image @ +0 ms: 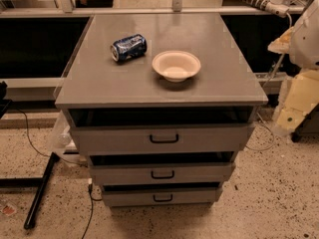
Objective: Open bottom drawer
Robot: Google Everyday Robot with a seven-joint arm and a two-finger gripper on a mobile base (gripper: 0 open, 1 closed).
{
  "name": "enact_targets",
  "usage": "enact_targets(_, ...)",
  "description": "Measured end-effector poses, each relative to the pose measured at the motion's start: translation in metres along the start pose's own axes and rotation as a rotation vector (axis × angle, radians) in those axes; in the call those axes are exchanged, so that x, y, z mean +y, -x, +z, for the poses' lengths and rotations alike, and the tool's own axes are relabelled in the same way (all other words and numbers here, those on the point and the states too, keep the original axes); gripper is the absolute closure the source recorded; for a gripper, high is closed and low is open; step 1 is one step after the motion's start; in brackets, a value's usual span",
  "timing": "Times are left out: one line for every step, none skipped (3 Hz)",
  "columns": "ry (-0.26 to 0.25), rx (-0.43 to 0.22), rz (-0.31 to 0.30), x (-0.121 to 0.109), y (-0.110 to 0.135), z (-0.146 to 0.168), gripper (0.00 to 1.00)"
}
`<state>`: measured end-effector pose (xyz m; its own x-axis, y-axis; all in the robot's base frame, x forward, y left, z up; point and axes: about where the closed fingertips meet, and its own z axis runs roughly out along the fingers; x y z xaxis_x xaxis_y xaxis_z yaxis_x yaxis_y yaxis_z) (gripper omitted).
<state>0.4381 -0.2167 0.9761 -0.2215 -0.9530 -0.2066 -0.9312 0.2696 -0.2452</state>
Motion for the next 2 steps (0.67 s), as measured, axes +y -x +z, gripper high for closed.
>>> enact_targets(0.000,0.000,0.000,0.000,0.000,0.000,0.00)
enact_targets(-0.015,0.012,-0.027,0.011,-0.004,0.012,0.00)
